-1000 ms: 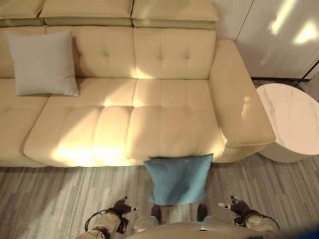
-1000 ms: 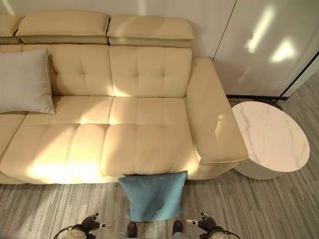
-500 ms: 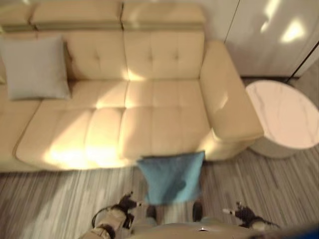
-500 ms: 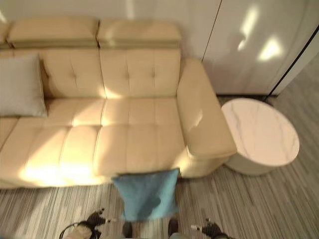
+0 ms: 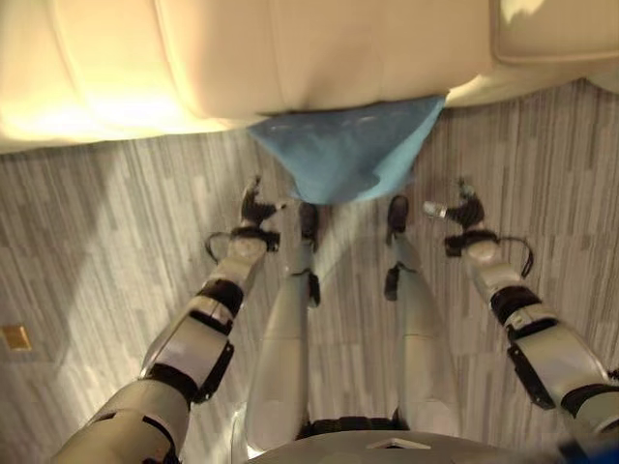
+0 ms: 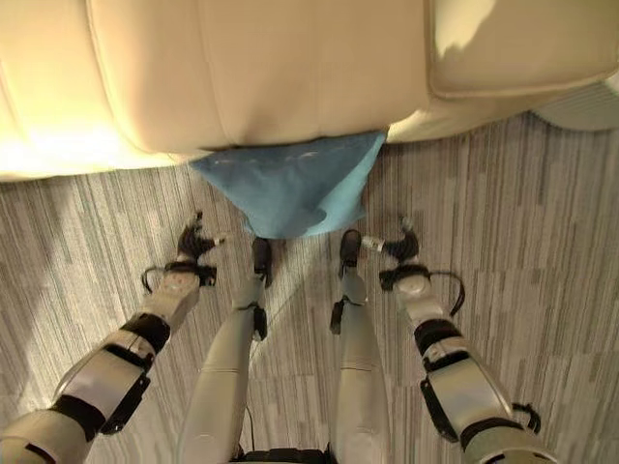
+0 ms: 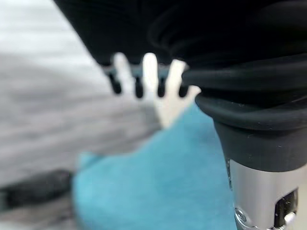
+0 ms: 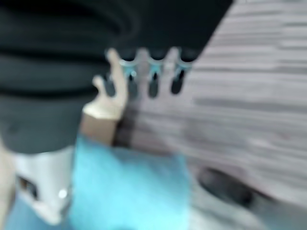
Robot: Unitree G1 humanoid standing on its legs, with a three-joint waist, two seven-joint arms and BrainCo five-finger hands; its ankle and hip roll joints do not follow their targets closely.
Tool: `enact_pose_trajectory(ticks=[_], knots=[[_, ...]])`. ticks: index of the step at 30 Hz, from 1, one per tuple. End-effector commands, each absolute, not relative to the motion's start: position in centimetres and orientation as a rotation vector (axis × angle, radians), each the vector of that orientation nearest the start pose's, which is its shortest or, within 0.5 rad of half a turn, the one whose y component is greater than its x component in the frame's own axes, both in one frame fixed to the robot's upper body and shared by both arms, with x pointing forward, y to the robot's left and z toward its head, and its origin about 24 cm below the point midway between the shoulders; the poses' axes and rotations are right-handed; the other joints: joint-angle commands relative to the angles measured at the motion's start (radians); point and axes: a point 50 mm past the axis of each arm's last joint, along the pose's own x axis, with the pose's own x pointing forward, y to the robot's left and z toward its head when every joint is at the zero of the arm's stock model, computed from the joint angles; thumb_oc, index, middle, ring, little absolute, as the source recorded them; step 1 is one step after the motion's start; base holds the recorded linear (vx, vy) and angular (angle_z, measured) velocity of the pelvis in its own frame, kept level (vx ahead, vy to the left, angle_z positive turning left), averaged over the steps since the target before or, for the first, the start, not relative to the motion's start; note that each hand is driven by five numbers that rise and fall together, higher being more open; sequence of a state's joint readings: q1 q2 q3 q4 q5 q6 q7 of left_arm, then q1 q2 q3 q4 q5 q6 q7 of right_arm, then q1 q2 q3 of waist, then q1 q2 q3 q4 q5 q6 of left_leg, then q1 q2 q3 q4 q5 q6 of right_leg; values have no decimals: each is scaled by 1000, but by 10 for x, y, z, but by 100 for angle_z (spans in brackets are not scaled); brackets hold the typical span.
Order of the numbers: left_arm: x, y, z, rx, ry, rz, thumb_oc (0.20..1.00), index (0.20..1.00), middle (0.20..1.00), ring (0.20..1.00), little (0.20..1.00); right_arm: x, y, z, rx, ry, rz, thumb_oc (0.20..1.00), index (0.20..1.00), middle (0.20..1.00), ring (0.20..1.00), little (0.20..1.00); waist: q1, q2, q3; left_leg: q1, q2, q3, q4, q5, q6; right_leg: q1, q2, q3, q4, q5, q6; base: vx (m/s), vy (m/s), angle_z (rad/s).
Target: Pick up all the scattered cushions and arrange them neatly on the sofa.
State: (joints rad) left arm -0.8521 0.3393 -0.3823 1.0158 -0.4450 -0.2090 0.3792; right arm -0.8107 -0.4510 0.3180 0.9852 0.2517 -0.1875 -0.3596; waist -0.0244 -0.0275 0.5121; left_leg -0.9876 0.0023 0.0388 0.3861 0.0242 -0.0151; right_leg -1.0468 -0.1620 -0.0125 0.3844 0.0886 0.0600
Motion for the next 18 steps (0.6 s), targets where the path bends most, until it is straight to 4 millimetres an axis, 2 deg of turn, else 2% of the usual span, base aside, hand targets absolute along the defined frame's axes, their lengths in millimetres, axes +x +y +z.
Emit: enact_pose_trajectory(ticks=[1,3,4,5,6,10,13,15,18], knots=[[373,197,69,81,50,361,1000,1000,1000,1000,1000,364,-239,82,-387,-17,-374,1000,1000,1000,1000,1000,-7,20,-131,-33,3,-86,-34,46,-73,-25,-18,24,68,-15,86,13,-50,-4],[383,195,95,40,-23,377,1000,1000,1000,1000,1000,373,-240,109,-401,-102,-400,1000,1000,1000,1000,1000,-11,20,-127,-117,3,-92,16,35,-71,-107,-12,30,120,-26,84,0,0,0],[383,195,95,40,-23,378,1000,1000,1000,1000,1000,373,-240,109,-401,-102,-400,1000,1000,1000,1000,1000,-11,20,-129,-121,3,-92,19,34,-71,-112,-12,30,122,-27,84,3,0,5],[386,195,103,32,-48,381,1000,1000,1000,1000,1000,376,-239,118,-397,-132,-404,1000,1000,1000,1000,1000,-10,19,-129,-150,3,-91,40,28,-69,-140,-9,35,137,-31,84,83,-23,2],[388,192,112,11,-72,388,1000,1000,1000,1000,1000,379,-238,131,-399,-173,-412,1000,1000,1000,1000,1000,-10,21,-131,-182,3,-94,75,-12,-69,-176,-7,36,181,-73,87,94,-32,1],[394,196,129,-21,-105,434,1000,1000,1000,1000,1000,385,-238,160,-400,-264,-434,1000,1000,1000,1000,1000,-15,9,-132,-293,5,-101,140,-26,-67,-287,-5,42,238,-84,88,24,-11,0],[393,191,128,-50,-97,445,1000,1000,1000,1000,1000,384,-241,165,-390,-279,-447,1000,1000,1000,1000,1000,-11,9,-131,-320,0,-104,152,-25,-65,-316,-10,40,257,-89,89,13,-6,-5],[389,187,117,-78,-74,435,1000,1000,1000,1000,1000,382,-244,162,-394,-273,-446,1000,1000,1000,1000,1000,-5,9,-138,-339,-4,-105,166,-27,-64,-336,-8,39,270,-92,85,7,-5,2],[388,195,111,-66,-44,455,1000,1000,1000,1000,1000,382,-245,162,-391,-271,-447,1000,1000,1000,1000,1000,-6,0,-154,-362,-2,-111,158,-18,-69,-358,-7,40,268,-88,88,12,-12,3]])
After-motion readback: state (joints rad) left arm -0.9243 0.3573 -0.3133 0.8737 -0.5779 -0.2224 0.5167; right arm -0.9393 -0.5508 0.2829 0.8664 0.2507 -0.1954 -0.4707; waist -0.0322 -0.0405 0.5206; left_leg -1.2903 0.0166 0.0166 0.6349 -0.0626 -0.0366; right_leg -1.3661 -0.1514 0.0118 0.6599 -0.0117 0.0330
